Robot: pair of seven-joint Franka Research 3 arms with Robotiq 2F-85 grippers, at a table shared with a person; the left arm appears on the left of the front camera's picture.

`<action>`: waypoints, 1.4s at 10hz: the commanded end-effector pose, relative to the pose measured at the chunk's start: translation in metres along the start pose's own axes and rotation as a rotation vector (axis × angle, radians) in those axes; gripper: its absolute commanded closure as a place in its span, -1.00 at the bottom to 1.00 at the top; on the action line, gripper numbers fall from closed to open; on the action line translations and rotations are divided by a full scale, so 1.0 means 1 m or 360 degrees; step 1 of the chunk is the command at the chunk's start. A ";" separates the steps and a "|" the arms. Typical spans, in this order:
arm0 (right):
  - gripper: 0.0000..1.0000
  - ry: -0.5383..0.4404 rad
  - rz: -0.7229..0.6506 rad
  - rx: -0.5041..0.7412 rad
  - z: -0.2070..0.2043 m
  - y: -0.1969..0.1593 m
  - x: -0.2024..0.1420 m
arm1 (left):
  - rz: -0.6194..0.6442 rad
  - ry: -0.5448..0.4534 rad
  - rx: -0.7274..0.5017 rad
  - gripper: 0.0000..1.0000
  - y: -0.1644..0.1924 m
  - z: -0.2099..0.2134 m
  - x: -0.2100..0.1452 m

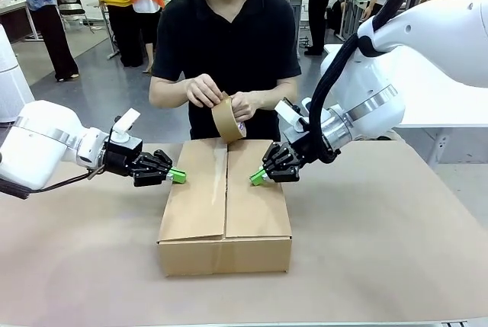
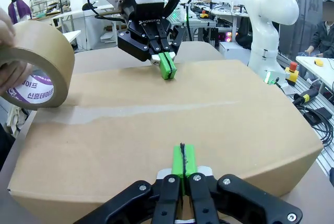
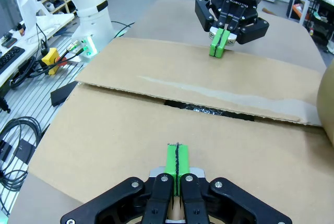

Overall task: Wrap the clocks to prevent damage.
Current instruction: After the human seals the box with tape, release both hands from the side flaps of the Package Box.

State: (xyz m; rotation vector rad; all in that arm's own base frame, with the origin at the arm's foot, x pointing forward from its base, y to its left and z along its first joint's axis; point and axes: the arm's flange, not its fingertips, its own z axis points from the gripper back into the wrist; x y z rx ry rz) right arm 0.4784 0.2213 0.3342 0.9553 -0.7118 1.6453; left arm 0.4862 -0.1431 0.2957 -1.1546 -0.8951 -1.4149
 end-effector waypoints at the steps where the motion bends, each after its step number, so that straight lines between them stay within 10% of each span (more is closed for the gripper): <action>1: 0.98 -0.0005 -0.0017 -0.0009 -0.002 0.000 -0.003 | 0.0002 0.0016 -0.0003 0.98 0.000 -0.002 -0.002; 14: 0.98 -0.0005 -0.0017 -0.0009 -0.002 0.000 -0.003 | 0.0002 0.0016 -0.0003 0.98 0.000 -0.002 -0.002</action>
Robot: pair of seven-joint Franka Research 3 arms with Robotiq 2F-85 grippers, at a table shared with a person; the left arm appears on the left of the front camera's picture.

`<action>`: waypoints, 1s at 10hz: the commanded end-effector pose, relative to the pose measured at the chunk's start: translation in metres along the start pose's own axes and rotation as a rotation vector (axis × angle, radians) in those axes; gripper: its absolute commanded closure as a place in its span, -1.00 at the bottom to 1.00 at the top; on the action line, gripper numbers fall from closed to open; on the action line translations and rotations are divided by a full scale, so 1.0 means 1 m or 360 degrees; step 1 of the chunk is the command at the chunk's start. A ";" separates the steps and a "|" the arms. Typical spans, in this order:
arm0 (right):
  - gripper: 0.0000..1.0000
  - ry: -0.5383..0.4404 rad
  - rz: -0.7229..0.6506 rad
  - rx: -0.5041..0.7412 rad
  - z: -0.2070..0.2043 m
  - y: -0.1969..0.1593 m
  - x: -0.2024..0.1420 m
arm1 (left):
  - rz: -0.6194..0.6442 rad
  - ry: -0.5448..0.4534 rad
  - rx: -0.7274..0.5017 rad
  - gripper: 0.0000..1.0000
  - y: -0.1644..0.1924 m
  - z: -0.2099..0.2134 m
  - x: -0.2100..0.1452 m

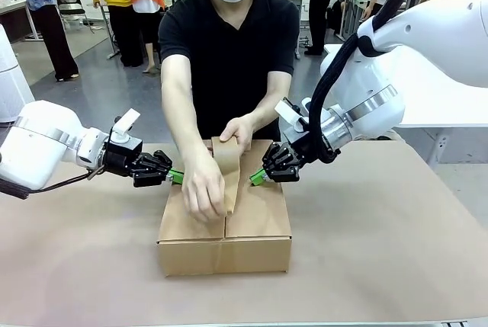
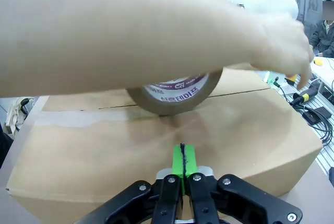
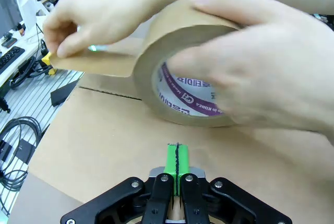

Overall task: Wrap the clocks to prevent damage.
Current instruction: After the human seals the box with tape, release both hands from the side flaps of the Package Box.

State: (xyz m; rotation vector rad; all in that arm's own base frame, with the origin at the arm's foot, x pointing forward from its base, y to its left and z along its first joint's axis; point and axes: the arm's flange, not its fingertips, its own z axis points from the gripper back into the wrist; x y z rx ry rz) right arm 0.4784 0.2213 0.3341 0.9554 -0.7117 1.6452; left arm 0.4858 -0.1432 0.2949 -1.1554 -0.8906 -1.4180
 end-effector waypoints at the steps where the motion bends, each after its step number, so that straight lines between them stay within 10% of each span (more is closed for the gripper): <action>1: 0.98 -0.0005 -0.0016 -0.0009 -0.002 0.000 -0.003 | 0.0001 0.0012 0.0003 0.98 0.000 -0.002 -0.001; 10: 0.98 -0.0005 -0.0016 -0.0009 -0.002 0.000 -0.003 | 0.0001 0.0012 0.0003 0.98 0.000 -0.002 -0.001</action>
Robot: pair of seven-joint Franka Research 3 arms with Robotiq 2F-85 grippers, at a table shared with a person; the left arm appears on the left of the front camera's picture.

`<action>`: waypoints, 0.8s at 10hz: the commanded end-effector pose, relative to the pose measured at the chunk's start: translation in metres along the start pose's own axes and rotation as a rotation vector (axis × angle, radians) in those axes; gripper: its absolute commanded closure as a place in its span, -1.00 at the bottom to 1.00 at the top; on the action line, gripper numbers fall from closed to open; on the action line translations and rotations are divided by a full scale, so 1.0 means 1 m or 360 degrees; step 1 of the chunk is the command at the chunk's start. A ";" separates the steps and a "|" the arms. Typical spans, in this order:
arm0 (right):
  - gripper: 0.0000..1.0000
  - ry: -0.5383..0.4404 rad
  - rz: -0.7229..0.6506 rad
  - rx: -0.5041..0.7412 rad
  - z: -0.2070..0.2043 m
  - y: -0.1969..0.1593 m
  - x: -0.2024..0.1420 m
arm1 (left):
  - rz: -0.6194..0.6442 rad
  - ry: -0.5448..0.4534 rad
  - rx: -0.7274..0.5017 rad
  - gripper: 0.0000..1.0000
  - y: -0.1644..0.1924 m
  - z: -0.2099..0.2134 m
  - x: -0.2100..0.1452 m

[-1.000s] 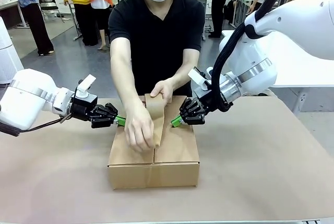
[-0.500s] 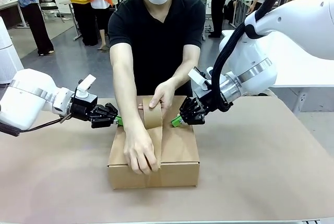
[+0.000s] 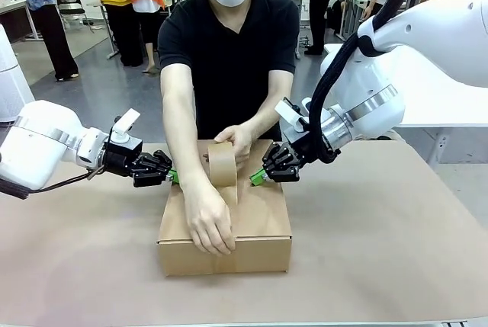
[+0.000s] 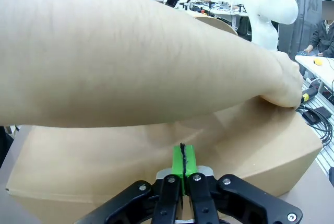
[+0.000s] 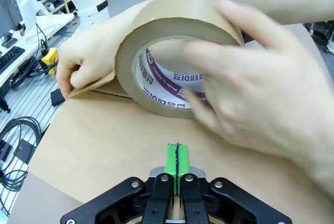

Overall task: Wrap the clocks to prevent damage.
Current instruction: After the human seals the box with tape, release both hands from the side flaps of the Package Box.

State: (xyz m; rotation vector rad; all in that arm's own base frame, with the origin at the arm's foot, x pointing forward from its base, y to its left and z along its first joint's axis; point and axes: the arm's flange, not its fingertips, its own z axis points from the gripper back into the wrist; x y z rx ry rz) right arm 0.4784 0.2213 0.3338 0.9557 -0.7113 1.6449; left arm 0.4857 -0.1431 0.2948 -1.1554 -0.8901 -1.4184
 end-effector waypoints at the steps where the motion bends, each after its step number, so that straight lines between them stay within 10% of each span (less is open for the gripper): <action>1: 0.98 -0.0005 -0.0016 -0.0009 -0.002 0.000 -0.003 | 0.0001 0.0011 0.0004 0.98 0.000 -0.002 -0.001; 8: 0.98 -0.0005 -0.0016 -0.0009 -0.002 0.000 -0.003 | 0.0001 0.0011 0.0004 0.98 0.000 -0.002 -0.001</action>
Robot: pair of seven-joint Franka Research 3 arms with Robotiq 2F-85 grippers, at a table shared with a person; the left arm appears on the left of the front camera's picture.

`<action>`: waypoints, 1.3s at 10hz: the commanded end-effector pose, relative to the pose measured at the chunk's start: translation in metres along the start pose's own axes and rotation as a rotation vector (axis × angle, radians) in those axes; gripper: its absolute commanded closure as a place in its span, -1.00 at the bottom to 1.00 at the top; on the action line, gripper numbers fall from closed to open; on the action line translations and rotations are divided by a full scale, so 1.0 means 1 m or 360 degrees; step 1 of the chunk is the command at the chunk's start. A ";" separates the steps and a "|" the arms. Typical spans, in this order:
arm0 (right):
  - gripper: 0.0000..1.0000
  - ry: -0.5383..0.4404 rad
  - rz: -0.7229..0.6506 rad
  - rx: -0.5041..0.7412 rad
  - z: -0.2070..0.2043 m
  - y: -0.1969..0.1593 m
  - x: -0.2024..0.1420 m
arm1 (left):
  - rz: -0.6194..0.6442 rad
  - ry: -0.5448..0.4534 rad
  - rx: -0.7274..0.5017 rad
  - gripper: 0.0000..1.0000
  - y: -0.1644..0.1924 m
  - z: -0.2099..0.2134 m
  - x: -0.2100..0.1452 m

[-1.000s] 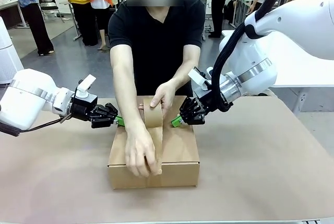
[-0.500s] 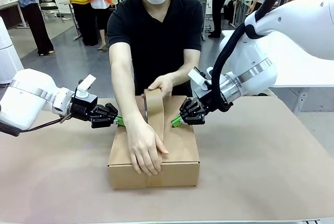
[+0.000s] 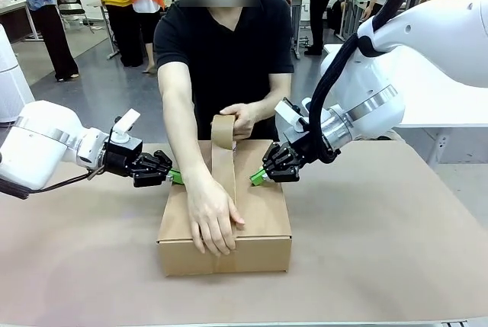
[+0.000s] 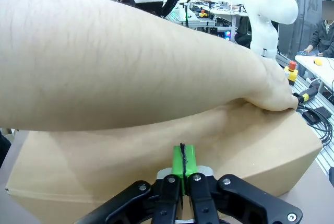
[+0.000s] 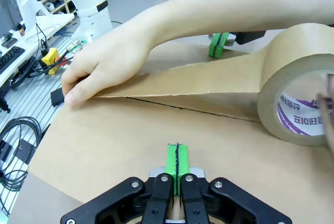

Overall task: Wrap the clocks to prevent damage.
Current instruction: After the human seals the box with tape, release both hands from the side flaps of the Package Box.

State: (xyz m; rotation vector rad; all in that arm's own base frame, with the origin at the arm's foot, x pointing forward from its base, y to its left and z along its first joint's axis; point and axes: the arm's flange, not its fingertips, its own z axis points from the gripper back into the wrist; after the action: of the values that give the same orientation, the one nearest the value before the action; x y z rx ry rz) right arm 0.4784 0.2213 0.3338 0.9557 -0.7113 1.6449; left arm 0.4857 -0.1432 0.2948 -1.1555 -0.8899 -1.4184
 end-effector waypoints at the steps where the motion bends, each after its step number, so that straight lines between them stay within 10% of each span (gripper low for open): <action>1: 0.98 -0.0005 -0.0016 -0.0009 -0.002 0.000 -0.003 | 0.0001 0.0011 0.0004 0.98 0.000 -0.002 -0.001; 13: 0.98 -0.0005 -0.0016 -0.0009 -0.002 0.000 -0.003 | 0.0001 0.0011 0.0004 0.98 0.000 -0.002 -0.001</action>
State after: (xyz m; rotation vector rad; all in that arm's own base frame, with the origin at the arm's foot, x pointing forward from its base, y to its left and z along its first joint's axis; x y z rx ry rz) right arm 0.4785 0.2213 0.3339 0.9556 -0.7115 1.6448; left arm 0.4858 -0.1431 0.2949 -1.1554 -0.8901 -1.4185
